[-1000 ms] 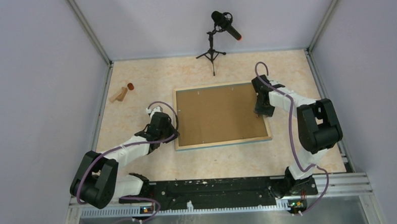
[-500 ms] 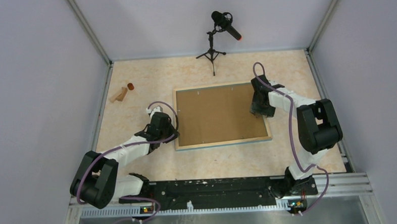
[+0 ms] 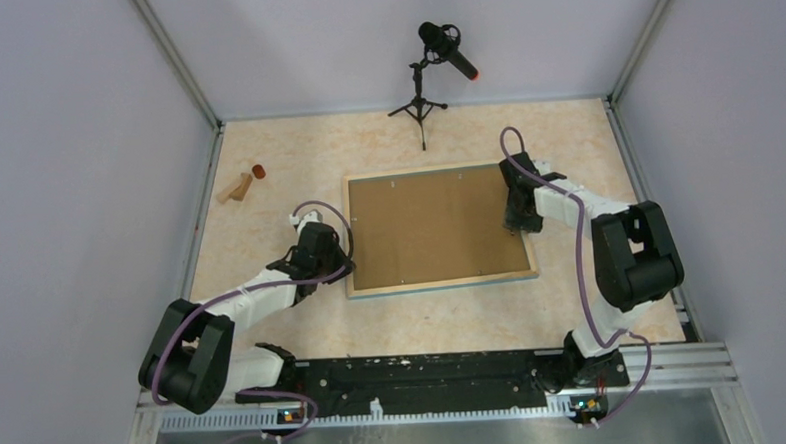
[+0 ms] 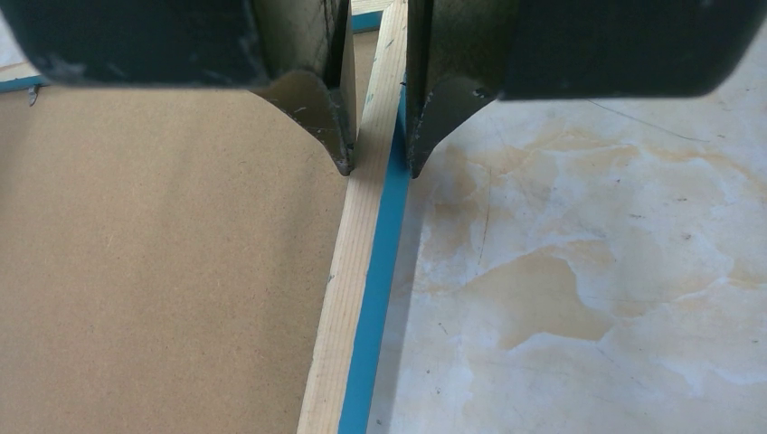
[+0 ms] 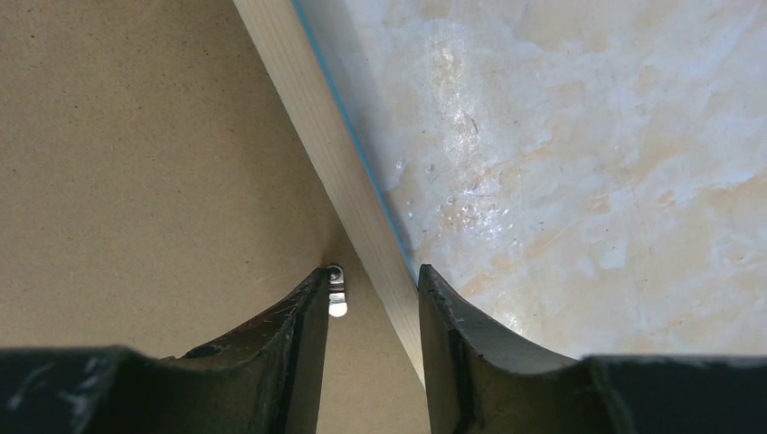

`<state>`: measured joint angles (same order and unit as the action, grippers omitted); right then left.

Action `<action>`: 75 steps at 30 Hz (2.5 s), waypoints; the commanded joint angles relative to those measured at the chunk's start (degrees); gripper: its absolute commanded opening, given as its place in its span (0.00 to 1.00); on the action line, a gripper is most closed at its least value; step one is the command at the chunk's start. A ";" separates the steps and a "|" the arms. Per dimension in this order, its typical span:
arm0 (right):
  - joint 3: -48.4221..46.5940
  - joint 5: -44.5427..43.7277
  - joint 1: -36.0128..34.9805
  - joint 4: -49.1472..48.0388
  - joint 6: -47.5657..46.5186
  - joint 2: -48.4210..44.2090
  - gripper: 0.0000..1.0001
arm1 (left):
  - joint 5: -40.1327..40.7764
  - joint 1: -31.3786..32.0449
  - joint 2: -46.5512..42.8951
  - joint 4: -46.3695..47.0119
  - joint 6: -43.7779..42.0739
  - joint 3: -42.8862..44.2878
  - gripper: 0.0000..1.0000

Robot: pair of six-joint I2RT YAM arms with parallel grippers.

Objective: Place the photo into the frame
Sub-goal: Install the photo frame at the center of the board, then adjust the photo frame at the center of the board.

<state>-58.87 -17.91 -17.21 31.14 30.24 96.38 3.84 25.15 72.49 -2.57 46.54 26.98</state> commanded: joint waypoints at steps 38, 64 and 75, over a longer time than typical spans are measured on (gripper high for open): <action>9.77 9.25 -1.95 -6.22 -3.52 -3.50 0.36 | -1.30 -0.36 4.48 -3.23 0.94 1.39 0.05; 23.36 4.31 -11.72 -5.48 2.02 -35.82 0.82 | -1.50 -4.23 -6.97 -30.36 -1.99 23.24 0.98; -3.39 11.93 -9.16 -10.24 -33.98 -11.73 0.99 | -15.75 12.45 -24.09 -21.74 31.75 -2.59 0.98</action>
<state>-52.36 -10.22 -28.42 21.69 11.14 73.21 -10.13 28.80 47.55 -29.56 60.77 29.43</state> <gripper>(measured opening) 0.987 0.983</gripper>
